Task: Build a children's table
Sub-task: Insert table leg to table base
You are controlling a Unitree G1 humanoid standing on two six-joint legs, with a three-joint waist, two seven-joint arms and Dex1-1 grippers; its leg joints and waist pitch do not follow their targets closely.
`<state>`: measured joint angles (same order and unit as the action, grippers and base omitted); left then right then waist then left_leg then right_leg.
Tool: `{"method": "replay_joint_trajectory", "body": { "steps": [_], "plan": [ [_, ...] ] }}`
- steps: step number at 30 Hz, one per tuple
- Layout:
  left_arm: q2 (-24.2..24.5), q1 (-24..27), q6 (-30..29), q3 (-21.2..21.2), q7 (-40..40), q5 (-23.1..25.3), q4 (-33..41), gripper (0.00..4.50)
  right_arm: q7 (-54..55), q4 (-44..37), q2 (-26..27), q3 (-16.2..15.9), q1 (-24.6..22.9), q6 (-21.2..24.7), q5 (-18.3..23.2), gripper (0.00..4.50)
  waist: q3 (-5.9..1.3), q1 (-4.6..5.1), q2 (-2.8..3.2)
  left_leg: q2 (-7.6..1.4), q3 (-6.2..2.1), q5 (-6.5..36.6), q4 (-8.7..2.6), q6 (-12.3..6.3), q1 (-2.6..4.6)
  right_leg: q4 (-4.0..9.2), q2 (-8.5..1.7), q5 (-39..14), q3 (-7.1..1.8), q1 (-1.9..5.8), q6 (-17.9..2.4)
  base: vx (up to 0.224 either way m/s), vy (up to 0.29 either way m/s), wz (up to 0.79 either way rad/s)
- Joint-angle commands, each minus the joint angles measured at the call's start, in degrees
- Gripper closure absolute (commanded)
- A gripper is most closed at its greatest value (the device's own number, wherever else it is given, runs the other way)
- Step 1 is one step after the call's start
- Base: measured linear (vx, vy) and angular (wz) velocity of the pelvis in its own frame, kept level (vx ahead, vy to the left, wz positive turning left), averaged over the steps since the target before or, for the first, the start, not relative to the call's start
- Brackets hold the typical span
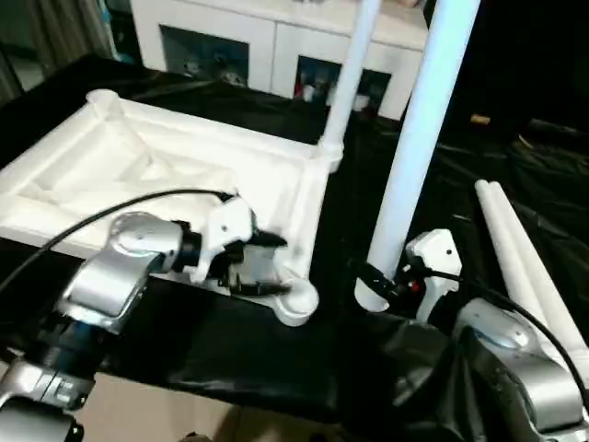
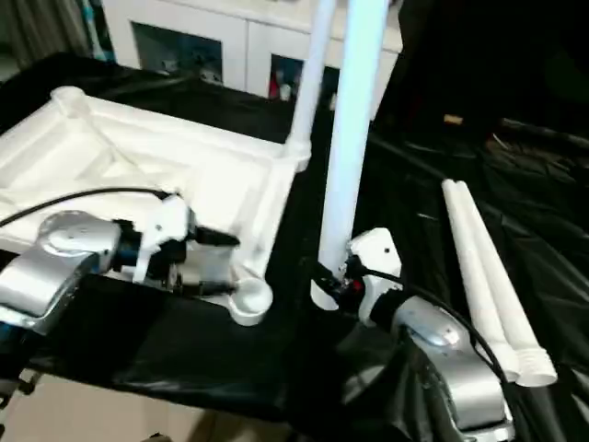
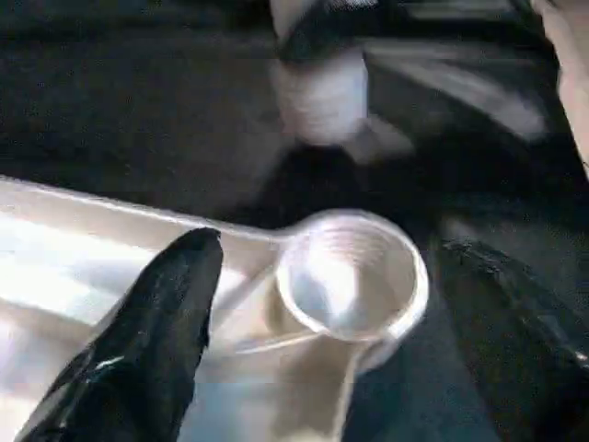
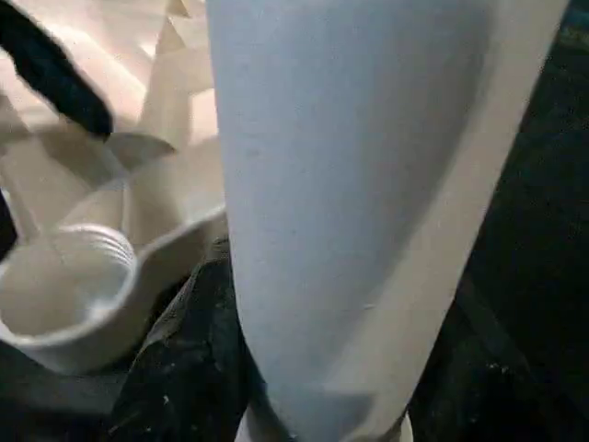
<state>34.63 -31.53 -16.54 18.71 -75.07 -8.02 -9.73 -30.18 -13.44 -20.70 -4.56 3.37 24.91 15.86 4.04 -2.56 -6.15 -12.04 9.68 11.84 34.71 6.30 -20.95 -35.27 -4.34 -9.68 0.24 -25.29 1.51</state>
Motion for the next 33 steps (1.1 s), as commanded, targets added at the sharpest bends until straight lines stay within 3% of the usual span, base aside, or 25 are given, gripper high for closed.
{"method": "replay_joint_trajectory", "body": {
  "steps": [1, 2, 4, 5, 7, 8, 12, 17, 18, 21, 25, 26, 33],
  "plan": [
    [1.11, -1.15, -0.23, 0.99, -1.87, 1.37, -0.23, 0.08, -0.45, -1.48, -0.93, 2.09, -0.47, 0.57, 0.81, 2.65, -4.07, -0.47, 1.35, 0.27, 0.94, 2.56, -4.09, -2.02, 0.16, 2.30, -1.57, -0.10, -1.18, 3.92, -11.54, 0.000, 0.000, 0.00],
    [1.11, -1.15, -0.23, 0.99, -1.87, 1.37, -0.23, 0.04, -0.45, -1.48, -0.93, 2.09, -0.47, 0.57, 0.81, 2.65, -4.09, -0.41, 1.10, 0.24, 1.02, 2.95, -4.10, -2.00, 0.23, 2.46, -1.50, -0.33, -1.15, 3.98, -11.65, 0.000, 0.000, 0.00],
    [1.38, -1.43, 0.58, 0.88, -1.90, 1.76, -0.65, 0.04, -0.50, -1.64, -1.21, 2.21, -0.72, 0.61, 0.75, 2.65, -3.93, -0.55, 1.29, 0.10, 1.02, 4.08, -4.29, -1.66, 0.39, 2.56, -1.49, -1.47, -1.08, 3.96, -12.20, 0.000, 0.000, 0.00],
    [2.54, -1.88, 2.42, 0.71, -2.42, 2.54, -1.70, 0.04, -0.66, -2.67, -1.59, 2.48, -1.60, 0.91, 0.92, 2.65, -3.62, -0.57, 1.99, -0.05, 0.96, 5.77, -4.53, -0.88, 0.53, 2.71, -1.39, -3.09, -0.92, 3.76, -12.44, 0.000, 0.000, 0.00],
    [3.51, -2.20, 3.73, 0.73, -2.30, 3.31, -2.60, 0.04, -0.59, -3.46, -1.77, 2.55, -2.19, 1.14, 1.17, 2.65, -3.52, -0.66, 1.88, -0.02, 0.91, 7.50, -4.66, -0.35, 0.66, 2.80, -1.29, -4.48, -0.91, 3.87, -12.04, 0.000, 0.000, 0.00],
    [3.66, -2.21, 3.80, 0.71, -2.27, 3.37, -2.64, 0.31, -0.57, -3.52, -1.78, 2.55, -2.26, 1.16, 1.21, 2.65, -3.51, -0.65, 1.81, -0.04, 0.86, 8.03, -4.71, -0.21, 0.69, 2.85, -1.29, -5.13, -0.88, 3.91, -11.83, 0.000, 0.000, 0.00],
    [5.63, -1.63, 3.38, 0.38, -2.72, 3.76, -1.95, 0.59, -0.32, -4.07, -1.68, 2.52, -3.19, 1.21, 1.32, 2.65, -3.13, -0.75, 2.12, -0.21, 0.70, 11.47, -5.04, 1.11, 0.86, 3.26, -1.50, -10.44, -0.89, 3.61, -11.16, 0.000, 0.000, 0.00],
    [7.27, -1.20, 4.11, 0.64, -4.09, 4.79, -2.53, 0.99, -0.21, -4.93, -1.55, 2.59, -3.90, 1.79, 1.57, 2.65, -3.01, -0.80, 2.04, -0.23, 0.63, 12.46, -5.15, 1.35, 0.86, 3.48, -1.50, -12.69, -0.90, 3.44, -10.28, 0.000, 0.000, 0.00],
    [6.80, -1.76, 5.73, 0.64, -3.35, 5.33, -4.03, 1.24, -0.33, -4.91, -1.52, 2.46, -3.89, 1.97, 1.65, 2.65, -2.90, -0.82, 2.05, -0.21, 0.61, 12.24, -5.18, 1.28, 0.75, 3.55, -1.47, -12.53, -0.89, 3.44, -10.21, 0.000, 0.000, 0.00],
    [6.11, -2.81, 8.86, 1.09, -2.43, 6.43, -6.47, 1.30, -0.40, -4.93, -1.40, 2.07, -4.04, 2.11, 1.61, 2.65, -2.91, -0.83, 2.23, -0.18, 0.57, 11.92, -5.17, 1.37, 0.74, 3.48, -1.52, -12.08, -0.88, 3.42, -10.04, 0.000, 0.000, 0.00],
    [5.40, -3.90, 9.74, 1.61, -2.95, 6.72, -8.14, 1.72, -0.11, -5.54, -1.04, 1.73, -4.30, 2.53, 1.61, 2.65, -2.93, -0.82, 2.17, -0.16, 0.56, 11.72, -5.14, 1.49, 0.67, 3.41, -1.56, -11.54, -0.86, 3.51, -10.33, 0.000, 0.000, 0.00],
    [5.40, -3.91, 9.75, 1.62, -2.96, 6.73, -8.15, 1.72, -0.11, -5.55, -1.04, 1.73, -4.30, 2.53, 1.61, 2.65, -2.83, -0.84, 2.63, -0.15, 0.52, 11.57, -5.17, 1.60, 0.65, 3.33, -1.57, -11.08, -0.90, 3.48, -10.49, 0.000, 0.000, 0.00],
    [5.30, -5.40, 11.26, 3.43, -5.12, 9.02, -12.67, 2.20, 0.28, -6.92, -1.06, 1.76, -5.48, 3.12, 1.78, 2.65, -2.82, -0.79, 2.64, -0.07, 0.59, 10.46, -5.10, 1.38, 0.59, 3.21, -1.49, -8.78, -0.89, 3.70, -11.20, 0.000, 0.000, 0.00]
  ]
}}
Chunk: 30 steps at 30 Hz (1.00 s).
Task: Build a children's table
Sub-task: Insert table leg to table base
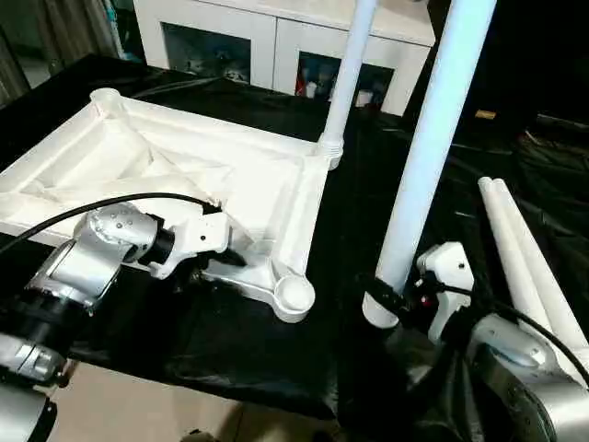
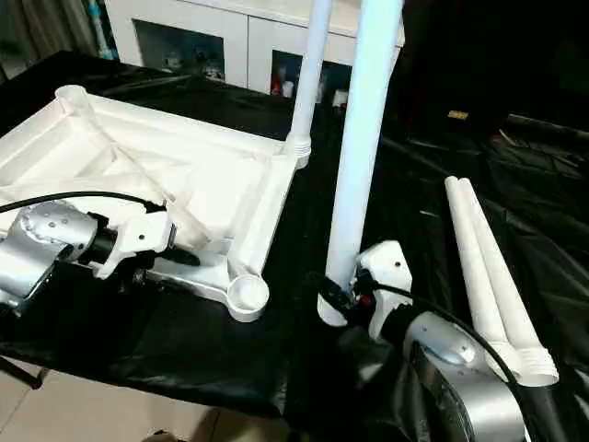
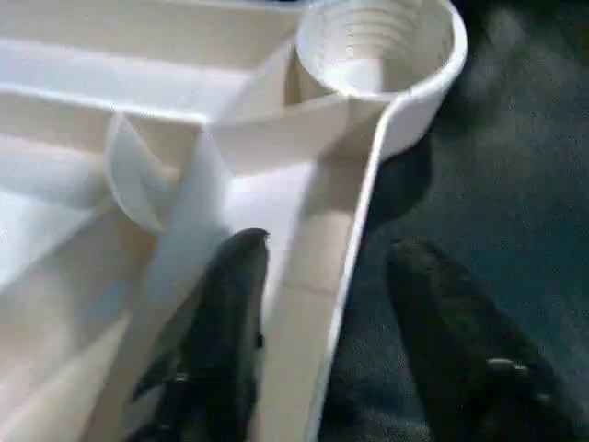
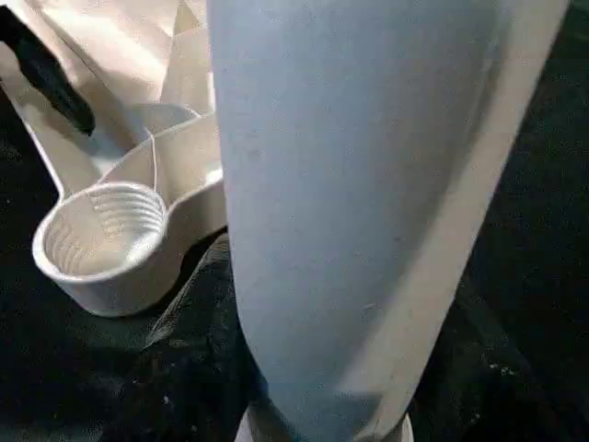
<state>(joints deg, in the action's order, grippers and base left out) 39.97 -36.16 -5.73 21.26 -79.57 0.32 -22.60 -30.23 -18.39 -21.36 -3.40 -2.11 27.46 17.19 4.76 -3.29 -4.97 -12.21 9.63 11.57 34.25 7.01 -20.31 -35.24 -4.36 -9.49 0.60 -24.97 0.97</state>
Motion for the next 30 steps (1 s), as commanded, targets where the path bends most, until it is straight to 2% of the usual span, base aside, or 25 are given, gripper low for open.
{"method": "replay_joint_trajectory", "body": {
  "steps": [1, 5, 6, 10, 11, 21, 22, 26, 27, 28, 29, 30],
  "plan": [
    [-0.04, -0.91, 0.63, 0.99, -0.88, 0.80, -0.40, 2.48, 0.36, -1.92, -0.43, 0.63, 0.00, 0.55, 0.42, 2.65, -3.46, -0.03, 1.64, 0.07, 0.62, 11.12, -4.69, 0.80, 0.00, 3.20, -1.49, -9.18, -1.25, 3.31, -10.82, 0.000, 0.000, 0.00],
    [-0.16, -1.32, 1.74, 1.15, -0.59, 1.61, -1.87, 2.67, 0.46, -1.78, -0.37, 0.64, 0.17, 0.59, 0.42, 2.65, -3.40, 0.05, 1.61, 0.03, 0.62, 12.25, -4.72, 0.76, 0.07, 3.40, -1.51, -10.34, -1.26, 3.29, -10.75, 0.000, 0.000, 0.00],
    [-0.25, -1.48, 2.09, 1.18, -0.54, 1.69, -2.38, 2.95, 0.52, -1.86, -0.30, 0.64, 0.17, 0.64, 0.42, 2.65, -3.32, 0.01, 1.55, 0.05, 0.63, 12.37, -4.74, 0.73, 0.06, 3.46, -1.51, -10.76, -1.27, 3.22, -10.62, 0.000, 0.000, 0.00],
    [-0.54, -1.84, 2.74, 1.37, -0.91, 2.20, -3.84, 3.21, 0.62, -2.20, -0.23, 0.57, 0.02, 0.88, 0.41, 2.65, -3.21, 0.02, 1.54, -0.01, 0.61, 12.67, -4.81, 0.80, 0.05, 3.51, -1.55, -11.42, -1.30, 3.17, -10.45, 0.000, 0.000, 0.00],
    [-0.52, -1.85, 2.78, 1.43, -0.98, 2.34, -3.95, 3.37, 0.59, -2.22, -0.26, 0.56, 0.03, 0.91, 0.42, 2.65, -3.23, 0.01, 1.55, -0.04, 0.58, 12.69, -4.82, 0.81, 0.07, 3.50, -1.57, -11.40, -1.29, 3.18, -10.45, 0.000, 0.000, 0.00],
    [-0.24, -1.94, 3.65, 1.39, -0.91, 3.28, -5.49, 3.98, 0.41, -1.98, -0.55, 0.61, 0.73, 1.14, 0.63, 2.65, -3.25, 0.13, 1.43, -0.03, 0.59, 12.04, -4.83, 0.70, -0.04, 3.43, -1.62, -10.77, -1.35, 3.26, -10.53, 0.000, 0.000, 0.00],
    [-0.25, -1.82, 3.60, 1.28, -1.00, 3.27, -5.50, 4.15, 0.40, -1.97, -0.55, 0.60, 0.77, 1.16, 0.65, 2.65, -3.24, 0.16, 1.46, -0.04, 0.58, 11.96, -4.83, 0.74, -0.04, 3.38, -1.63, -10.53, -1.33, 3.26, -10.62, 0.000, 0.000, 0.00],
    [-0.68, -0.72, 2.49, 0.35, -1.15, 2.10, -4.50, 4.30, 0.40, -1.89, -0.47, 0.66, 0.89, 1.21, 0.71, 2.65, -3.26, 0.41, 1.49, -0.03, 0.59, 11.80, -4.81, 0.77, -0.12, 3.31, -1.65, -9.99, -1.32, 3.35, -11.04, 0.000, 0.000, 0.00],
    [-1.91, 0.45, 0.74, -0.07, -0.96, 0.55, -2.25, 4.36, 0.69, -1.82, 0.02, 0.99, 1.15, 1.86, 1.31, 2.65, -3.30, 0.39, 1.89, 0.01, 0.51, 11.81, -4.82, 0.86, -0.13, 3.26, -1.66, -9.81, -1.32, 3.39, -11.14, 0.000, 0.000, 0.00],
    [-1.91, 0.45, 0.74, -0.07, -0.96, 0.55, -2.25, 4.39, 0.69, -1.82, 0.02, 0.99, 1.15, 1.86, 1.31, 2.65, -3.24, 0.65, 1.56, -0.05, 0.52, 11.85, -4.84, 0.87, -0.27, 3.28, -1.66, -9.59, -1.29, 3.48, -11.42, 0.000, 0.000, 0.00],
    [-3.06, 1.37, -0.74, -0.32, -0.85, -0.59, -0.48, 4.43, 0.96, -1.70, 0.48, 1.29, 1.45, 2.44, 1.85, 2.65, -3.28, 0.56, 1.65, -0.01, 0.55, 11.92, -4.79, 0.76, -0.16, 3.34, -1.63, -9.87, -1.29, 3.40, -11.41, 0.000, 0.000, 0.00],
    [-4.25, 2.31, -2.72, -0.14, -0.75, -1.50, 1.19, 4.47, 1.37, -1.40, 1.06, 1.61, 1.94, 2.92, 2.34, 2.65, -3.28, 0.66, 1.63, -0.11, 0.58, 11.30, -4.73, 0.53, -0.19, 3.22, -1.73, -9.08, -1.34, 3.41, -12.25, 0.000, 0.000, 0.00]
  ]
}}
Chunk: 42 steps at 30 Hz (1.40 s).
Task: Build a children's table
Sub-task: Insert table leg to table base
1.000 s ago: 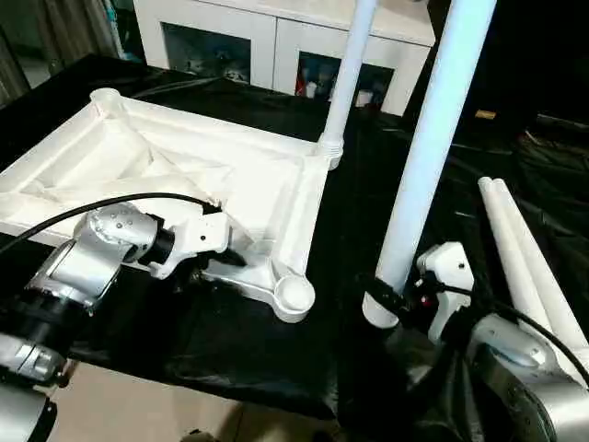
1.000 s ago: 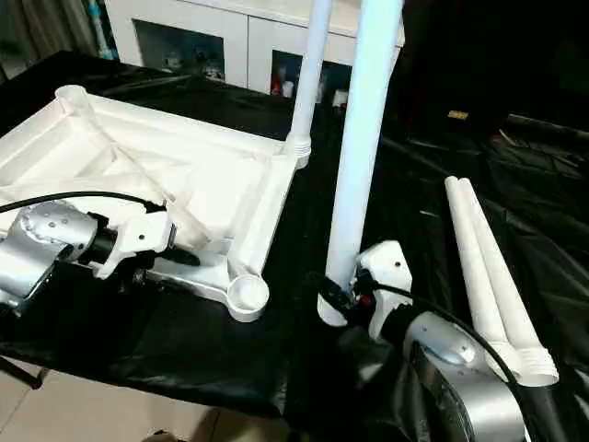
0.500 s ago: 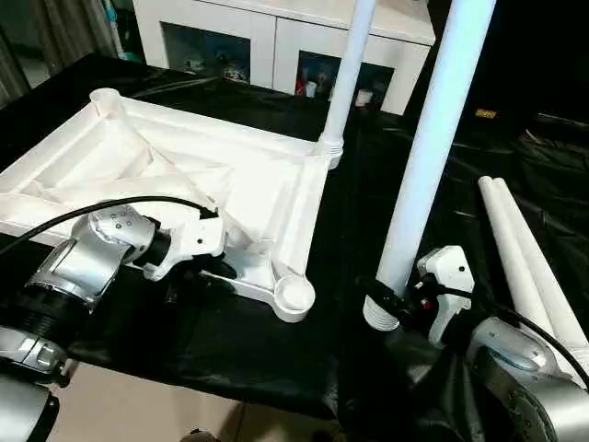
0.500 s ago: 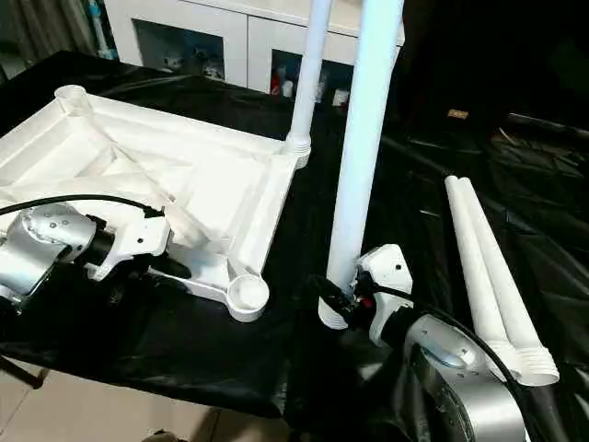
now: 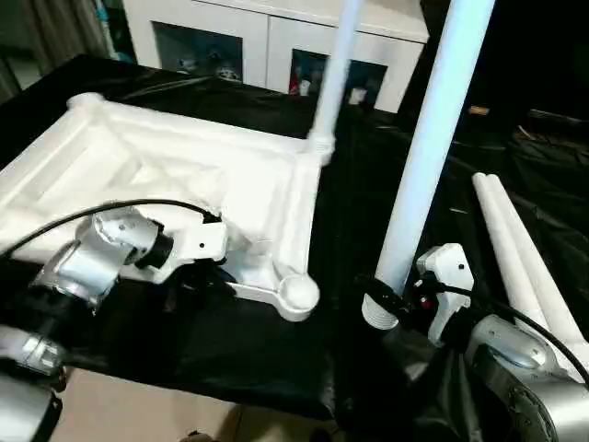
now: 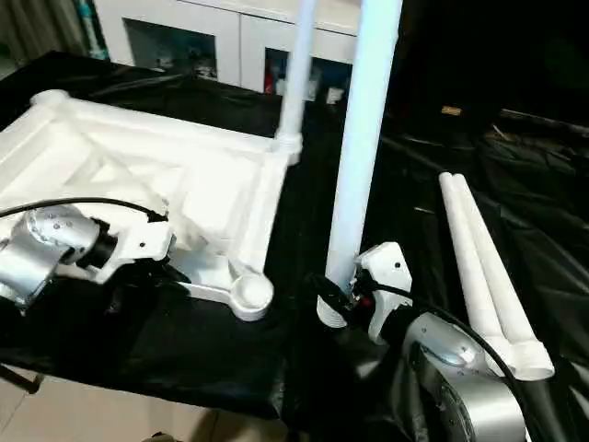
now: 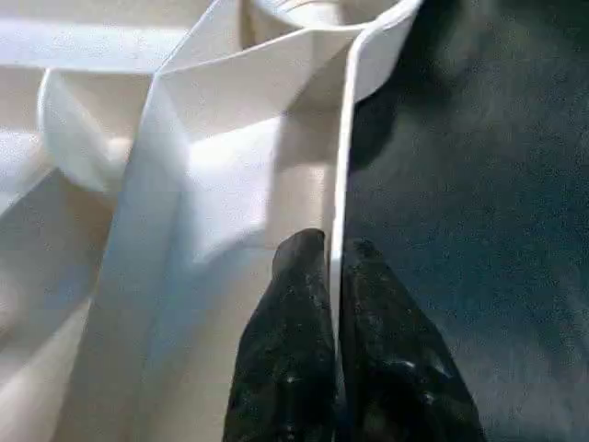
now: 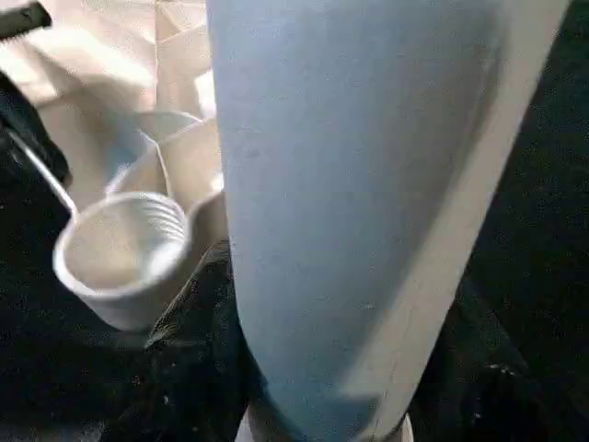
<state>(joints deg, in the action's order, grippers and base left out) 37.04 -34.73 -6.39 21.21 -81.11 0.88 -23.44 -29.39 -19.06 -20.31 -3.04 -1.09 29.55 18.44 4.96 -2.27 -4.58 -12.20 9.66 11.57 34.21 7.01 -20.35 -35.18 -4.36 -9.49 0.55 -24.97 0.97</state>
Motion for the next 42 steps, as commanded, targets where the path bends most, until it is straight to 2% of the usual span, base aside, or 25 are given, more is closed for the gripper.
{"method": "replay_joint_trajectory", "body": {
  "steps": [1, 2, 3, 4, 5, 6, 8, 9, 11, 12, 13, 16, 18, 19, 21, 22, 23, 24, 25, 27, 29, 36, 37, 41, 42],
  "plan": [
    [-2.23, 1.59, -3.60, 0.11, 0.84, -2.69, 3.24, 4.49, 0.86, -0.47, 0.46, 1.49, 1.31, 1.18, 1.44, 2.65, -3.46, -0.30, 1.22, -0.11, 0.64, 11.29, -4.68, 0.42, -0.13, 3.21, -1.66, -9.14, -1.30, 3.35, -12.32, 0.000, 0.000, 0.00],
    [-2.23, 1.59, -3.60, 0.11, 0.84, -2.69, 3.24, 4.49, 0.86, -0.47, 0.46, 1.49, 1.31, 1.18, 1.44, 2.65, -3.52, -0.27, 1.23, -0.10, 0.68, 11.14, -4.65, 0.34, -0.10, 3.14, -1.67, -8.83, -1.31, 3.38, -12.49, 0.000, 0.000, 0.00],
    [-5.04, 2.50, -3.69, 1.14, 3.05, -2.05, 2.54, 4.50, 2.02, 1.24, 1.87, 2.12, 3.06, 1.01, 1.69, 2.65, -3.54, -0.34, 1.34, -0.09, 0.71, 10.78, -4.57, 0.01, -0.05, 3.17, -1.62, -8.18, -1.31, 3.34, -12.69, 0.000, 0.000, 0.00],
    [-5.29, 2.58, -3.68, 1.24, 3.24, -1.98, 2.45, 4.50, 2.16, 1.41, 2.01, 2.20, 3.23, 1.00, 1.72, 2.65, -3.34, -0.20, 1.24, -0.05, 0.76, 11.41, -4.67, -0.17, -0.14, 3.43, -1.52, -9.30, -1.23, 3.25, -12.50, 0.000, 0.000, 0.00],
    [-6.51, 2.87, -2.48, 1.70, 4.79, -1.10, 1.65, 4.50, 2.60, 2.18, 2.78, 2.65, 4.17, 1.01, 2.21, 2.65, -3.23, -0.13, 1.13, 0.02, 0.70, 12.24, -4.71, -0.15, -0.19, 3.63, -1.52, -11.24, -1.21, 3.28, -12.06, 0.000, 0.000, 0.00],
    [-7.27, 3.05, -1.69, 1.97, 5.77, -0.49, 1.16, 4.50, 2.86, 2.67, 3.27, 2.96, 4.78, 1.04, 2.58, 2.65, -3.33, -0.39, 1.02, 0.03, 0.73, 12.91, -4.58, -0.28, 0.02, 4.07, -1.77, -15.38, -1.37, 3.17, -10.58, 0.000, 0.000, 0.00],
    [-8.11, 3.21, -1.95, 2.29, 7.36, 0.48, 1.06, 4.50, 3.10, 2.93, 3.83, 3.26, 5.96, 1.27, 3.17, 2.65, -3.27, -0.47, 1.18, -0.03, 0.80, 12.52, -4.58, -0.54, 0.08, 4.11, -1.74, -15.42, -1.50, 3.03, -10.38, 0.000, 0.000, 0.00],
    [-9.55, 3.34, -4.21, 2.19, 10.71, 2.07, 1.76, 4.50, 3.31, 2.65, 4.61, 3.72, 7.84, 2.51, 4.59, 2.65, -3.16, -0.43, 0.93, 0.04, 0.74, 12.63, -4.73, -0.53, -0.20, 4.19, -1.58, -16.92, -1.34, 3.09, -9.60, 0.000, 0.000, 0.00],
    [-9.69, 3.34, -4.31, 2.13, 11.03, 2.22, 1.96, 4.50, 3.39, 2.55, 4.63, 3.76, 8.05, 2.92, 4.73, 2.65, -3.20, -0.63, 1.21, -0.05, 0.68, 13.10, -4.71, -0.52, -0.04, 4.33, -1.76, -18.59, -1.36, 2.94, -8.98, 0.000, 0.000, 0.00],
    [-9.69, 3.34, -4.31, 2.13, 11.03, 2.22, 1.96, 4.50, 3.39, 2.55, 4.63, 3.76, 8.05, 2.92, 4.73, 2.65, -3.21, -0.70, 1.26, -0.04, 0.61, 12.70, -4.80, -0.42, -0.18, 4.37, -1.74, -18.65, -1.37, 2.94, -8.50, 0.000, 0.000, 0.00],
    [-10.42, 3.15, -4.77, 1.75, 12.63, 2.32, 2.22, 4.50, 2.48, 2.67, 4.16, 3.07, 8.41, 3.78, 4.74, 2.65, -3.19, -0.66, 0.90, -0.03, 0.69, 12.79, -4.78, -0.46, -0.22, 4.44, -1.65, -18.93, -1.36, 2.90, -8.29, 0.000, 0.000, 0.00],
    [-10.86, 3.02, -5.05, 1.57, 13.76, 2.51, 2.38, 4.50, 1.80, 2.84, 3.84, 2.46, 8.67, 4.32, 4.67, 2.65, -3.32, -0.79, 1.08, 0.05, 0.56, 12.31, -4.82, -0.38, -0.43, 4.46, -1.75, -19.66, -1.32, 2.98, -7.56, 0.000, 0.000, 0.00],
    [-11.29, 3.08, -5.41, 1.26, 14.62, 2.60, 2.64, 4.50, 1.37, 2.84, 3.69, 1.80, 9.03, 5.26, 4.88, 2.65, -3.27, -0.72, 0.88, 0.07, 0.57, 12.39, -4.81, -0.57, -0.55, 4.55, -1.76, -20.36, -1.31, 2.93, -7.06, 0.000, 0.000, 0.00],
    [-11.68, 3.25, -6.17, 0.97, 15.09, 2.44, 3.21, 4.50, 0.56, 2.83, 3.54, 0.91, 9.55, 6.17, 5.26, 2.65, -3.25, -0.68, 0.73, 0.06, 0.59, 12.32, -4.79, -0.61, -0.56, 4.58, -1.78, -20.47, -1.30, 2.90, -6.99, 0.000, 0.000, 0.00],
    [-11.75, 3.31, -6.35, 0.94, 15.12, 2.38, 3.43, 4.50, 0.26, 2.85, 3.43, 0.57, 9.73, 6.42, 5.29, 2.65, -3.27, -0.62, 0.88, 0.08, 0.55, 11.92, -4.79, -0.68, -0.59, 4.54, -1.76, -20.39, -1.29, 2.88, -6.94, 0.000, 0.000, 0.00],
    [-11.84, 3.41, -6.49, 0.78, 15.21, 2.34, 3.75, 4.50, -0.06, 3.13, 3.21, 0.29, 9.90, 6.63, 5.25, 2.65, -3.22, -0.54, 0.43, 0.07, 0.58, 11.88, -4.79, -0.83, -0.69, 4.63, -1.77, -20.60, -1.26, 2.85, -6.81, 0.000, 0.000, 0.00],
    [-11.85, 3.41, -6.51, 0.76, 15.22, 2.34, 3.78, 4.50, -0.07, 3.18, 3.21, 0.28, 9.92, 6.62, 5.24, 2.65, -3.22, -0.64, 0.69, 0.04, 0.56, 11.54, -4.81, -0.89, -0.64, 4.57, -1.84, -20.53, -1.31, 2.81, -6.84, 0.000, 0.000, 0.00],
    [-11.93, 3.46, -6.76, 0.50, 15.41, 2.24, 4.08, 4.50, -0.22, 3.72, 3.12, 0.19, 10.14, 6.56, 5.11, 2.65, -3.26, -0.58, 0.32, 0.03, 0.60, 11.28, -4.76, -1.02, -0.71, 4.55, -1.84, -20.27, -1.29, 2.84, -6.78, 0.000, 0.000, 0.00],
    [-11.94, 3.47, -6.81, 0.47, 15.43, 2.24, 4.14, 4.50, -0.23, 3.82, 3.10, 0.19, 10.19, 6.55, 5.11, 2.65, -3.27, -0.68, 0.54, 0.02, 0.59, 10.82, -4.77, -1.09, -0.69, 4.50, -1.87, -19.83, -1.30, 2.81, -6.88, 0.000, 0.000, 0.00],
    [-11.85, 3.83, -7.59, 0.21, 15.38, 2.03, 5.04, 4.50, -0.41, 5.91, 3.11, 0.19, 11.24, 5.85, 4.94, 2.65, -3.32, -0.59, 0.28, 0.05, 0.61, 10.01, -4.72, -1.31, -0.80, 4.30, -1.83, -18.75, -1.24, 2.87, -7.22, 0.000, 0.000, 0.00],
    [-11.71, 3.97, -7.74, 0.26, 15.27, 1.96, 5.23, 4.50, -0.49, 6.51, 3.27, 0.22, 11.56, 5.61, 4.83, 2.65, -3.23, -0.57, 0.43, 0.06, 0.67, 9.99, -4.74, -1.35, -0.77, 4.37, -1.83, -18.79, -1.24, 2.81, -7.37, 0.000, 0.000, 0.00],
    [-11.16, 4.28, -8.81, 0.26, 14.45, 1.47, 6.33, 4.50, -0.75, 11.75, 5.20, 1.77, 12.99, 3.02, 4.88, 2.65, -3.39, -0.51, 0.41, 0.05, 0.76, 9.49, -4.68, -1.59, -0.76, 4.26, -1.82, -17.32, -1.20, 2.86, -8.03, 0.000, 0.000, 0.00],
    [-11.21, 4.07, -8.77, 0.09, 14.57, 1.51, 6.26, 4.50, -1.04, 12.45, 5.39, 2.05, 12.87, 2.89, 5.21, 2.65, -3.45, -0.45, 0.12, 0.02, 0.77, 9.49, -4.68, -1.66, -0.77, 4.26, -1.84, -17.39, -1.17, 2.91, -8.03, 0.000, 0.000, 0.00],
    [-11.35, 3.46, -8.83, -0.28, 15.13, 1.65, 6.07, 4.50, -2.38, 13.95, 5.99, 2.97, 12.35, 2.60, 6.98, 2.65, -3.36, -0.41, 0.07, 0.00, 0.70, 10.75, -4.78, -1.63, -0.80, 4.52, -1.99, -19.91, -1.16, 2.80, -7.50, 0.000, 0.000, 0.00],
    [-11.42, 3.33, -8.81, -0.42, 15.32, 1.62, 5.91, 4.50, -2.82, 14.34, 6.41, 3.43, 12.02, 2.53, 7.82, 2.65, -3.35, -0.38, -0.20, -0.01, 0.69, 10.79, -4.79, -1.70, -0.82, 4.58, -2.00, -20.22, -1.14, 2.81, -7.31, 0.000, 0.000, 0.00]
  ]
}}
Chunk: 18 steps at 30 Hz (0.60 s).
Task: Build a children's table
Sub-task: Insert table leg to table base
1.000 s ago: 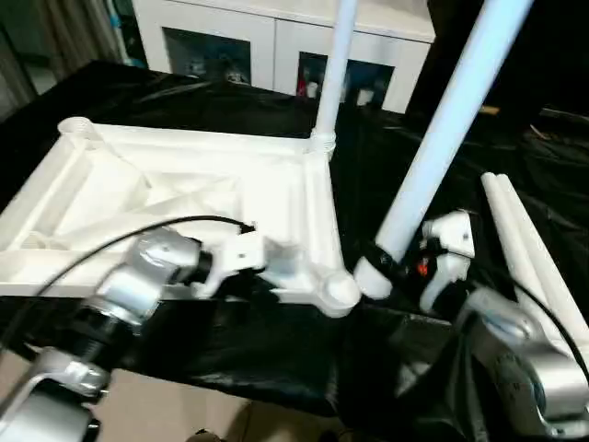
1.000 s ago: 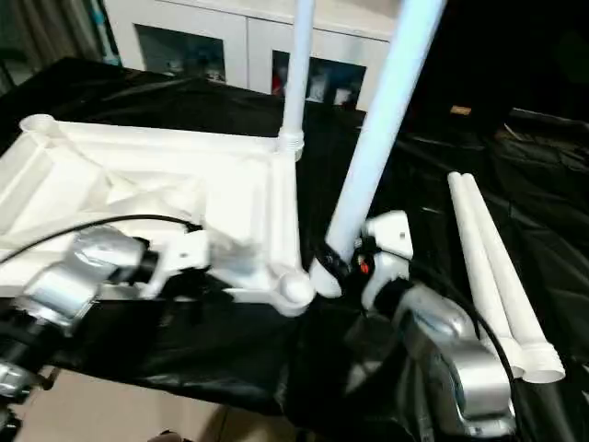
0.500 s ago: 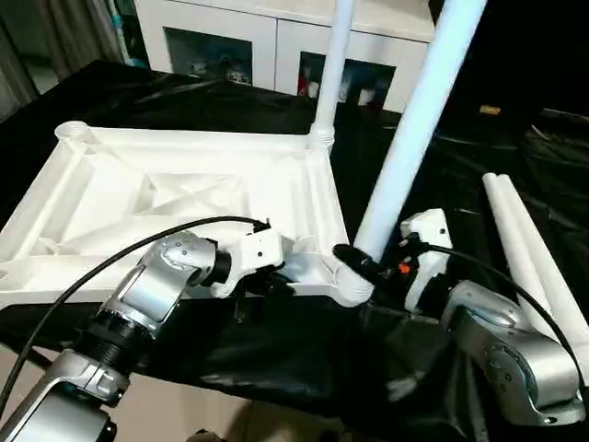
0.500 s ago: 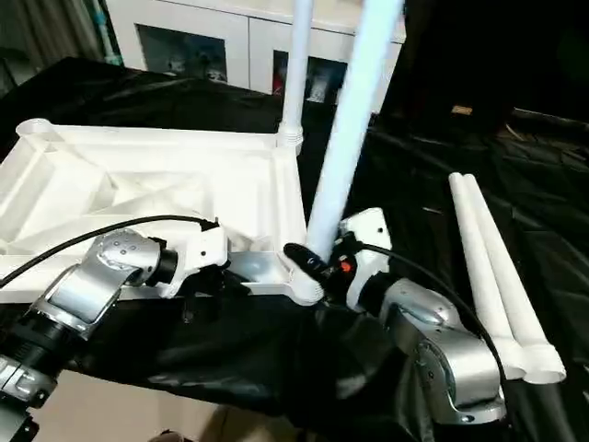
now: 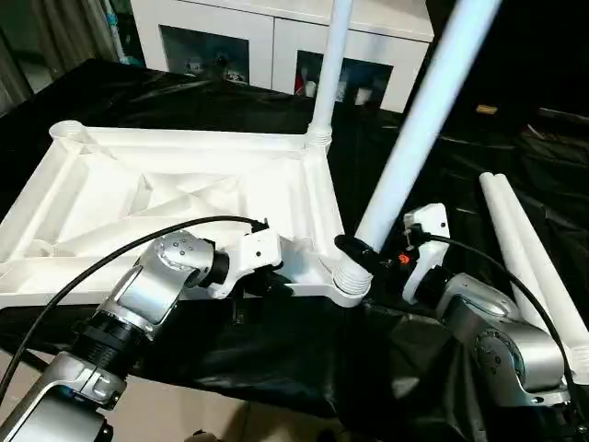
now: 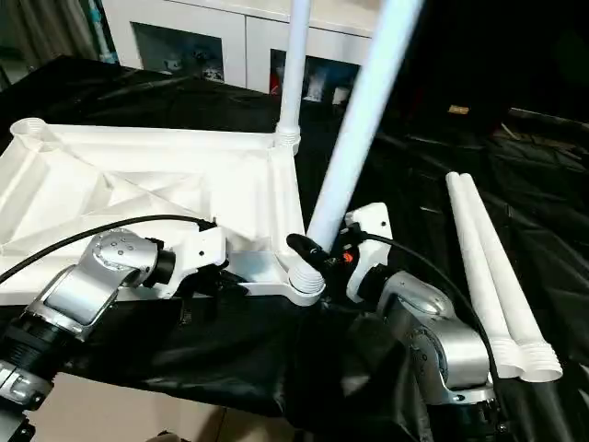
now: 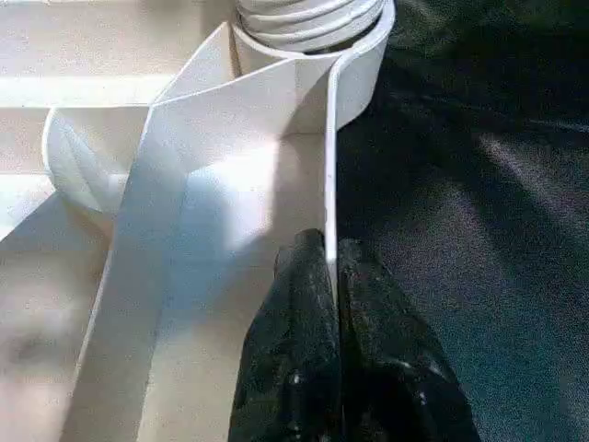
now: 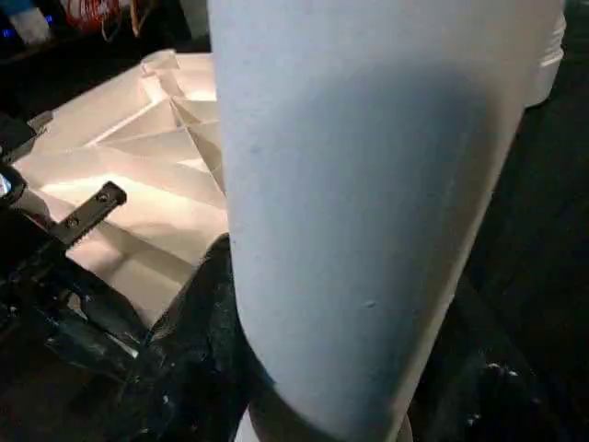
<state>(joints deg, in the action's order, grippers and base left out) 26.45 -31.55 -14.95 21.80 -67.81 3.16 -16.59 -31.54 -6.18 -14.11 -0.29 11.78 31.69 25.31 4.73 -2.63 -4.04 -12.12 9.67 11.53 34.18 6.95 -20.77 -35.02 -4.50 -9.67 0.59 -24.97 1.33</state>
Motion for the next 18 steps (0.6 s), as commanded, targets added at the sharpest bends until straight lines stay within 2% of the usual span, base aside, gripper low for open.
{"method": "replay_joint_trajectory", "body": {
  "steps": [1, 7, 9, 11, 12, 13, 14, 15, 16, 17, 18],
  "plan": [
    [-0.85, 0.07, -0.13, -1.11, 2.21, -0.69, -1.02, 4.50, -1.04, 2.00, 0.61, 1.06, -1.15, 0.08, 1.58, 2.65, -3.14, -0.05, -0.44, -0.14, 0.64, 11.00, -4.78, -1.65, -0.31, 4.40, -1.91, -20.25, -1.21, 2.67, -7.65, 0.000, 0.000, 0.00],
    [-0.90, -0.09, 0.02, -1.52, 2.72, -0.80, -1.23, 4.50, -2.41, 4.11, 1.76, 1.24, -3.22, -3.06, 1.51, 2.65, -3.18, 0.01, -0.50, -0.16, 0.66, 10.78, -4.80, -1.76, -0.40, 4.35, -1.86, -18.93, -1.17, 2.73, -8.11, 0.000, 0.000, 0.00],
    [-0.99, -0.26, 0.10, -1.71, 3.07, -0.75, -1.38, 4.50, -2.50, 5.04, 1.74, 0.09, -4.67, -6.91, -0.72, 2.65, -3.15, -0.02, -0.39, -0.16, 0.63, 11.35, -4.85, -1.66, -0.42, 4.47, -1.93, -19.94, -1.17, 2.70, -7.93, 0.000, 0.000, 0.00],
    [-1.00, -0.29, 0.11, -1.74, 3.12, -0.74, -1.42, 4.50, -2.51, 5.23, 1.77, -0.16, -4.94, -7.85, -1.27, 2.65, -3.10, 0.03, -0.54, -0.16, 0.59, 11.92, -4.90, -1.61, -0.46, 4.61, -1.94, -21.08, -1.16, 2.69, -7.52, 0.000, 0.000, 0.00],
    [-0.95, -0.34, 0.21, -1.80, 3.14, -0.73, -1.48, 4.50, -2.46, 5.32, 1.89, -0.32, -5.09, -8.31, -1.52, 2.65, -3.05, 0.09, -0.30, -0.16, 0.56, 12.74, -4.98, -1.50, -0.39, 4.76, -1.86, -22.07, -1.17, 2.57, -7.32, 0.000, 0.000, 0.00],
    [-0.95, -0.34, 0.21, -1.80, 3.14, -0.73, -1.48, 4.50, -2.46, 5.32, 1.89, -0.32, -5.09, -8.31, -1.52, 2.65, -3.04, 0.11, -0.37, -0.17, 0.53, 13.02, -5.01, -1.49, -0.41, 4.77, -1.86, -22.40, -1.16, 2.56, -7.23, 0.000, 0.000, 0.00],
    [-0.85, -0.51, 0.51, -1.93, 3.29, -0.64, -1.72, 4.50, -1.86, 6.08, 2.90, -0.92, -6.23, -12.22, -3.21, 2.65, -3.05, 0.02, 0.00, -0.18, 0.47, 13.39, -5.04, -1.33, -0.44, 4.78, -1.97, -22.78, -1.17, 2.51, -7.09, 0.000, 0.000, 0.00],
    [-0.86, -0.59, 0.63, -1.98, 3.43, -0.58, -1.83, 4.50, -1.52, 6.42, 3.47, -1.03, -6.81, -13.85, -3.88, 2.65, -3.04, 0.14, -0.24, -0.18, 0.47, 14.51, -5.09, -1.19, -0.43, 5.05, -2.00, -24.04, -1.19, 2.38, -6.76, 0.000, 0.000, 0.00],
    [-0.85, -0.69, 0.65, -2.03, 3.44, -0.58, -1.93, 4.50, -1.16, 6.76, 3.77, -1.38, -7.28, -15.55, -4.90, 2.65, -3.04, 0.14, -0.24, -0.18, 0.47, 14.51, -5.09, -1.19, -0.43, 5.05, -2.00, -24.04, -1.19, 2.38, -6.76, 0.000, 0.000, 0.00],
    [-0.84, -0.83, 0.77, -2.03, 3.49, -0.50, -2.10, 4.50, -1.11, 7.10, 4.19, -2.22, -8.35, -17.94, -6.15, 2.65, -2.93, 0.15, 0.01, -0.21, 0.34, 15.50, -5.26, -1.06, -0.42, 5.14, -1.96, -24.90, -1.15, 2.28, -6.64, 0.000, 0.000, 0.00],
    [-0.84, -0.88, 0.84, -2.04, 3.54, -0.45, -2.18, 4.50, -1.11, 7.30, 4.35, -2.47, -8.69, -18.86, -6.44, 2.65, -2.91, 0.26, -0.11, -0.21, 0.29, 16.19, -5.33, -1.05, -0.43, 5.22, -1.95, -25.61, -1.15, 2.27, -6.46, 0.000, 0.000, 0.00]
  ]
}}
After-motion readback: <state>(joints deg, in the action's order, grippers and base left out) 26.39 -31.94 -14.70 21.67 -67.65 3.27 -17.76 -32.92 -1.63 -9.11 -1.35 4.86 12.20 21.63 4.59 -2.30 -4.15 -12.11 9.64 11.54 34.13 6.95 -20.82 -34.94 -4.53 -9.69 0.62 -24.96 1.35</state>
